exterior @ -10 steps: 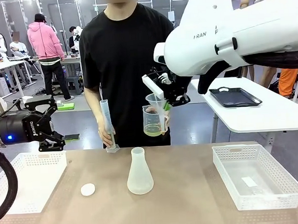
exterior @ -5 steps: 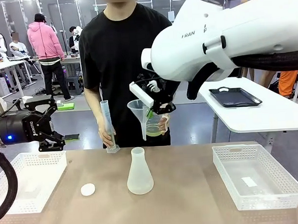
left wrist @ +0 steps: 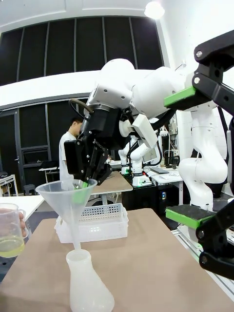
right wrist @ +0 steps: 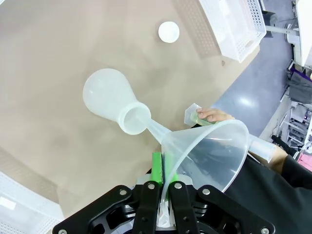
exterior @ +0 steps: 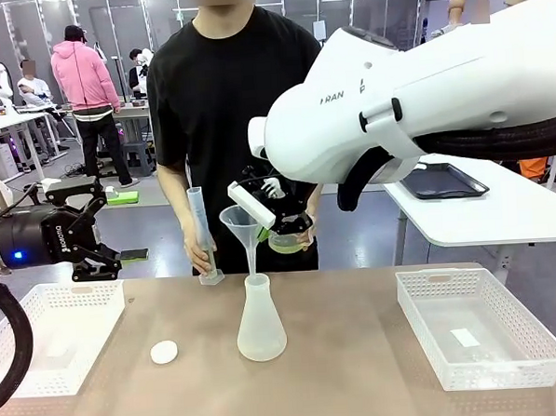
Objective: Prepare the solutions needed for the experiment.
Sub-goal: Pick up the Plastic Funnel and insert it into the Big flask.
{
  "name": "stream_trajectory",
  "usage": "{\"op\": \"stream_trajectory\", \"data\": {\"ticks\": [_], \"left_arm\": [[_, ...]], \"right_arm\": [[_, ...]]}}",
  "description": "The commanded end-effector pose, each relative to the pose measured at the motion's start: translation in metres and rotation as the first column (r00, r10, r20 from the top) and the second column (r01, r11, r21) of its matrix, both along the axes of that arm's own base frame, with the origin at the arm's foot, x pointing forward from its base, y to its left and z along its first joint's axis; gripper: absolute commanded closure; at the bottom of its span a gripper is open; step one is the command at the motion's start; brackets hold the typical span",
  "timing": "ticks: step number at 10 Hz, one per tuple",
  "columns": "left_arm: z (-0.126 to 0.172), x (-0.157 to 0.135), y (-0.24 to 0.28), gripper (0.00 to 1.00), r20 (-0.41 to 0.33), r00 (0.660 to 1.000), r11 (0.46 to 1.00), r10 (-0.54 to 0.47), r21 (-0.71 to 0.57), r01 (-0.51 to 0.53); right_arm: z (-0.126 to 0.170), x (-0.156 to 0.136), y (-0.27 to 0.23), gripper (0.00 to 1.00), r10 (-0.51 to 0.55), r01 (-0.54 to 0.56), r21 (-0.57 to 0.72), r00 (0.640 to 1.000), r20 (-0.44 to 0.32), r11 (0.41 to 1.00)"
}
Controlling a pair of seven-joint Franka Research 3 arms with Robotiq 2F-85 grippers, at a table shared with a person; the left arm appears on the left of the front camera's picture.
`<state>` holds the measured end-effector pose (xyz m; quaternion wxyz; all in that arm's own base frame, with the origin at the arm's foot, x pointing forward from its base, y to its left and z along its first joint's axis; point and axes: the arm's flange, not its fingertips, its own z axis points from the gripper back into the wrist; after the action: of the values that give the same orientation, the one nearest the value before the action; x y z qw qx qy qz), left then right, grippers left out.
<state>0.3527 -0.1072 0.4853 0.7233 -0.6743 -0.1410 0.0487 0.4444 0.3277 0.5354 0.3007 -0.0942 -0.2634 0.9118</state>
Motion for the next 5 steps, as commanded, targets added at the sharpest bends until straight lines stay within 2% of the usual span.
{"op": "stream_trajectory", "data": {"ticks": [1, 5], "left_arm": [[0.002, -0.002, -0.003, 0.00, -0.013, 1.000, 1.000, 0.004, -0.030, -0.004], [0.002, -0.002, -0.003, 0.00, -0.013, 1.000, 1.000, 0.004, -0.030, -0.004]], "right_arm": [[-0.012, 0.002, 0.000, 0.96, 0.035, -0.035, 0.012, 0.999, 0.012, 0.999], [-0.032, 0.007, -0.003, 0.96, 0.022, -0.022, -0.024, 1.000, 0.016, 0.999]]}}
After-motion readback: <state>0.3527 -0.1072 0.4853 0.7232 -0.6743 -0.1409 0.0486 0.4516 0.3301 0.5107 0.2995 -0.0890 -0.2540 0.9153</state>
